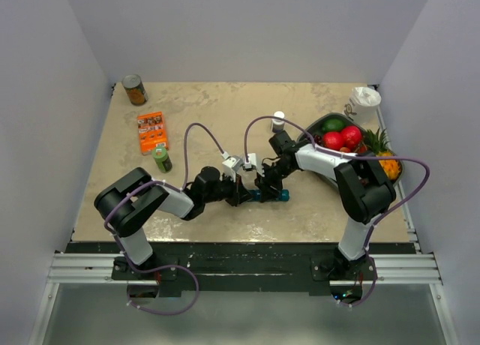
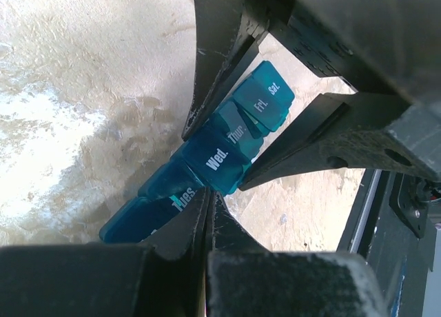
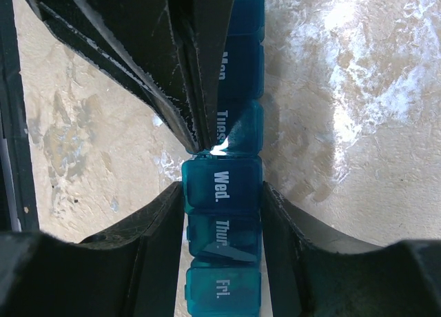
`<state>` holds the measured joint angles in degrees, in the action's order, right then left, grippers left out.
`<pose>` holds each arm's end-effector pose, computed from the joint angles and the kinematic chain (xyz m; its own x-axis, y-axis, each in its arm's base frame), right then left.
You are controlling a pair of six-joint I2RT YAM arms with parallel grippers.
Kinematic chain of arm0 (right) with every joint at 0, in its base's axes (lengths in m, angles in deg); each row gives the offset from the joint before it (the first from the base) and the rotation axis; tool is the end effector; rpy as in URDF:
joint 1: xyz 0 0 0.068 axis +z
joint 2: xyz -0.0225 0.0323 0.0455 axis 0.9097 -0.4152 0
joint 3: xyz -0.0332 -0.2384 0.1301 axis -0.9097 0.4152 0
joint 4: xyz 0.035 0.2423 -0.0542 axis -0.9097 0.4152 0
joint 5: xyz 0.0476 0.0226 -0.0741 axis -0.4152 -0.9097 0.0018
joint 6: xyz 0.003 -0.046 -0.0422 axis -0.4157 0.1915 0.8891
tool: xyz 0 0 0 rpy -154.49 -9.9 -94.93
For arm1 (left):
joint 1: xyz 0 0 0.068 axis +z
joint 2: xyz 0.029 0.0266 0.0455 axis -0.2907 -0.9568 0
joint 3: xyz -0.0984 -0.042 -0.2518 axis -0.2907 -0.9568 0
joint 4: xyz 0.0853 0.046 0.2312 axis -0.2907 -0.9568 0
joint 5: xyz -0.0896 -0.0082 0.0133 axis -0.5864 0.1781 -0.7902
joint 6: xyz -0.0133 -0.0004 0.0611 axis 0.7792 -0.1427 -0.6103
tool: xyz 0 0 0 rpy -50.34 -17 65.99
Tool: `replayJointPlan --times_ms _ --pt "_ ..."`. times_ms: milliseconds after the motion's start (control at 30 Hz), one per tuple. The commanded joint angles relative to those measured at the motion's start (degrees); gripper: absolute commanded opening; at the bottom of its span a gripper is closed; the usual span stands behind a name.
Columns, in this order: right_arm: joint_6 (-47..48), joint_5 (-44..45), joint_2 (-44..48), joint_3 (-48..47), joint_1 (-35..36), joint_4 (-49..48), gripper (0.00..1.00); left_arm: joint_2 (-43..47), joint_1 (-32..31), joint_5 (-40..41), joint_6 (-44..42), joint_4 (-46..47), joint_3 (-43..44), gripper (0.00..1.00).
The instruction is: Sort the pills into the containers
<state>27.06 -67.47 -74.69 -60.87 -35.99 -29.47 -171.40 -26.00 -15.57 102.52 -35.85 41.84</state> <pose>0.2716 0.1887 0.1552 -0.1549 -0.7483 -0.6450 -0.9780 0.0239 0.2072 0.2135 -0.2214 0.1282 -0.6895 -0.0013 -0.7242 0.6111 0.5356 -0.5828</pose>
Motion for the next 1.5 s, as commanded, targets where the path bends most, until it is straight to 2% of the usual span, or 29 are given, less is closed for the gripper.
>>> replayJointPlan --times_ms 0,100,333,767,900,1133,1233,1367,1467 --pt "-1.25 -0.29 -1.62 -2.50 -1.00 -0.80 0.31 -1.92 -0.79 2.71 -1.37 -8.44 -1.94 0.00" --pt "-2.03 -0.73 -1.88 -2.93 -1.43 -0.54 0.34 -2.01 -0.79 3.06 -1.19 -8.79 -1.86 0.00" --pt "-3.53 -1.96 -0.39 -3.99 -2.84 -0.27 0.53 -2.19 -0.79 2.71 -1.02 -9.32 -1.33 0.00" --pt "-5.99 -1.35 1.19 -3.64 -4.07 -3.00 0.61 -2.54 -0.79 2.01 -0.40 -8.80 -1.15 0.00" --pt "-7.22 -0.99 1.55 -3.64 -4.16 -3.88 0.66 -0.78 -0.79 1.66 -0.66 -8.53 -1.68 0.00" --pt "-9.68 0.76 2.42 -3.55 -4.78 -6.16 0.66 5.80 -0.79 1.66 -1.63 -7.65 -4.31 0.00" --pt "-9.95 0.68 3.13 -3.55 -5.13 -6.51 0.68 10.37 -0.79 2.89 -2.51 -8.44 -5.19 0.05" --pt "-8.99 0.41 4.09 -3.38 -5.22 -5.90 0.82 16.26 -0.70 5.95 -3.91 -11.50 -4.41 0.23" --pt "-7.15 0.15 5.41 -3.03 -5.30 -5.55 0.84 17.15 -0.35 7.80 -4.71 -14.58 -1.69 0.27"
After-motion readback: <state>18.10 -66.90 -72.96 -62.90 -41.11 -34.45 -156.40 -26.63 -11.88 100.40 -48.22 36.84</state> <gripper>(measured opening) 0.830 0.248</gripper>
